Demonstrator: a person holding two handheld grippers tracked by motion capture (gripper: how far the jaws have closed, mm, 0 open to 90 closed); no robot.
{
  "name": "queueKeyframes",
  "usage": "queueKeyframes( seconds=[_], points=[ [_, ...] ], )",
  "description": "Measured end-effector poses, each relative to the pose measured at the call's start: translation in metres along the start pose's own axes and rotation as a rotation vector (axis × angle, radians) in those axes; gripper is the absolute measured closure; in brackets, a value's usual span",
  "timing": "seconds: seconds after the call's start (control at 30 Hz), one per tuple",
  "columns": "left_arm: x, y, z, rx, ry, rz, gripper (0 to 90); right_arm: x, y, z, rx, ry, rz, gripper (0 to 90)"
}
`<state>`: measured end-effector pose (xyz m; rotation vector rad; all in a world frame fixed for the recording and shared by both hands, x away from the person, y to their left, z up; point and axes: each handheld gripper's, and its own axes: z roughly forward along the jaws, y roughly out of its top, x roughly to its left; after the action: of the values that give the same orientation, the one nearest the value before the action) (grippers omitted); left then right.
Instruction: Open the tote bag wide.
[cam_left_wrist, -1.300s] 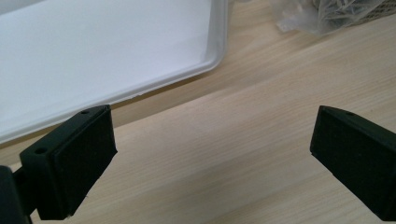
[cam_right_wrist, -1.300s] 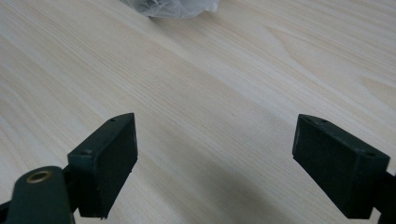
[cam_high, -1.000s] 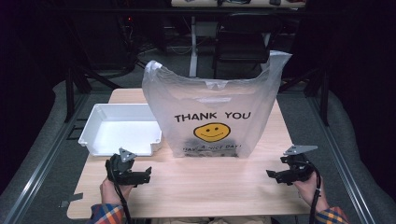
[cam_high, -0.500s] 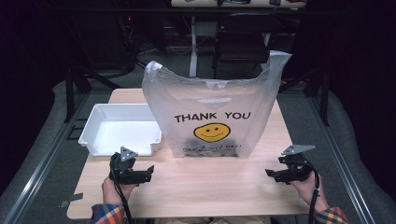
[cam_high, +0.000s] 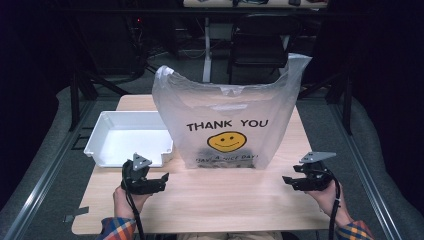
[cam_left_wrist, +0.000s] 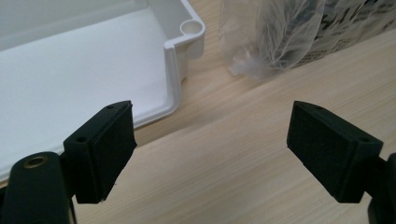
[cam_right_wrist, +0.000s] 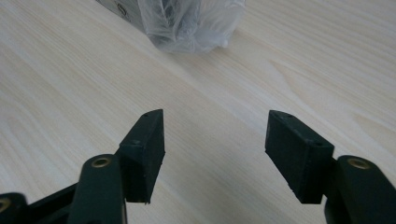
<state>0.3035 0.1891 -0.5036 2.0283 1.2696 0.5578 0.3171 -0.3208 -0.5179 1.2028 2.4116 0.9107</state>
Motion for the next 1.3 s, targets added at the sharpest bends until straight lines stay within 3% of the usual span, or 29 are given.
queueKeyframes(
  seconds=[0.07,0.23,0.37,0.47,0.5,0.7,0.93,1.17,1.3],
  points=[
    [0.002,0.004,0.001,-0.017,0.022,0.0,16.3,-0.001,0.002,0.0,-0.011,0.002,0.001,41.7],
    [0.004,0.01,0.003,-0.037,-0.012,-0.017,19.3,-0.001,0.014,-0.005,-0.044,0.002,-0.005,48.3],
    [-0.002,0.02,-0.004,-0.098,-0.028,-0.008,23.1,0.0,0.022,-0.008,-0.071,0.008,-0.01,50.9],
    [-0.005,0.027,-0.006,-0.134,-0.056,-0.004,27.9,0.002,0.031,-0.007,-0.096,0.015,-0.011,51.7],
    [-0.006,0.03,-0.005,-0.142,-0.083,-0.007,27.9,0.003,0.034,-0.007,-0.1,0.015,-0.014,52.1],
    [-0.015,0.045,-0.003,-0.201,-0.107,0.014,36.1,0.005,0.057,-0.015,-0.187,0.017,-0.002,54.7],
    [-0.021,0.057,0.004,-0.264,-0.131,0.021,46.7,0.01,0.076,-0.019,-0.236,0.034,-0.013,57.4],
    [-0.022,0.064,0.005,-0.299,-0.147,0.043,59.5,0.015,0.084,-0.023,-0.261,0.048,-0.025,50.9],
    [-0.023,0.065,0.009,-0.293,-0.145,0.057,67.2,0.017,0.089,-0.023,-0.281,0.028,-0.037,61.3]
  ],
)
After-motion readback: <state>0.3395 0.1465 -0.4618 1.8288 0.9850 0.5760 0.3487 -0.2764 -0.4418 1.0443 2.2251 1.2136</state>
